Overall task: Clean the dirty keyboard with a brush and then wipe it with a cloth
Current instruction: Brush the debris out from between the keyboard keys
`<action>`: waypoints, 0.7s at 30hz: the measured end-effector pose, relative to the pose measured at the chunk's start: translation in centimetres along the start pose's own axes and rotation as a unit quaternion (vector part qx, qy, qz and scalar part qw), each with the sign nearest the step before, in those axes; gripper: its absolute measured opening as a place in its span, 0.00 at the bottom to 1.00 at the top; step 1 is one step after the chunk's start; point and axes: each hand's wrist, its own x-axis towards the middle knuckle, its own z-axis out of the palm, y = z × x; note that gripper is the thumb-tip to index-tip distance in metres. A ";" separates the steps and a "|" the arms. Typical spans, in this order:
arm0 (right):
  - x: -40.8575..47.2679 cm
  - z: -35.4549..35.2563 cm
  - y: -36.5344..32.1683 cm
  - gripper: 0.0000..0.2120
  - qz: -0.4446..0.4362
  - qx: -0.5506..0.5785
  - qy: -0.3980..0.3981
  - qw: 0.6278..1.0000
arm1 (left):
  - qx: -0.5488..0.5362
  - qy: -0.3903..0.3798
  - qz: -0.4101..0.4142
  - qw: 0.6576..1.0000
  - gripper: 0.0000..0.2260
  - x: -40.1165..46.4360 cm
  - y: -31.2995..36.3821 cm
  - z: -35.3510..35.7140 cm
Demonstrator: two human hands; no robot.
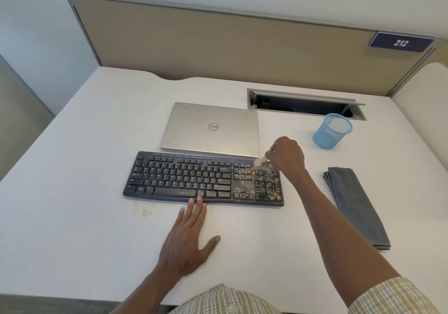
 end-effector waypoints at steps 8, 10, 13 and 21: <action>0.3 0.2 -0.6 0.06 -0.015 0.037 0.007 0.999 | -0.001 -0.002 0.003 1.000 0.39 0.0 0.0 -0.2; 0.4 0.2 0.7 0.07 0.001 0.024 -0.001 1.000 | -0.001 -0.001 0.003 1.000 0.39 0.0 0.0 -0.2; 0.6 -0.8 2.7 0.08 0.021 0.002 0.006 1.000 | 0.001 -0.002 0.003 1.000 0.39 0.0 0.0 -0.1; 0.7 -2.2 2.2 0.06 0.001 0.018 0.053 0.998 | 0.000 -0.010 -0.004 1.000 0.39 0.0 0.1 -0.2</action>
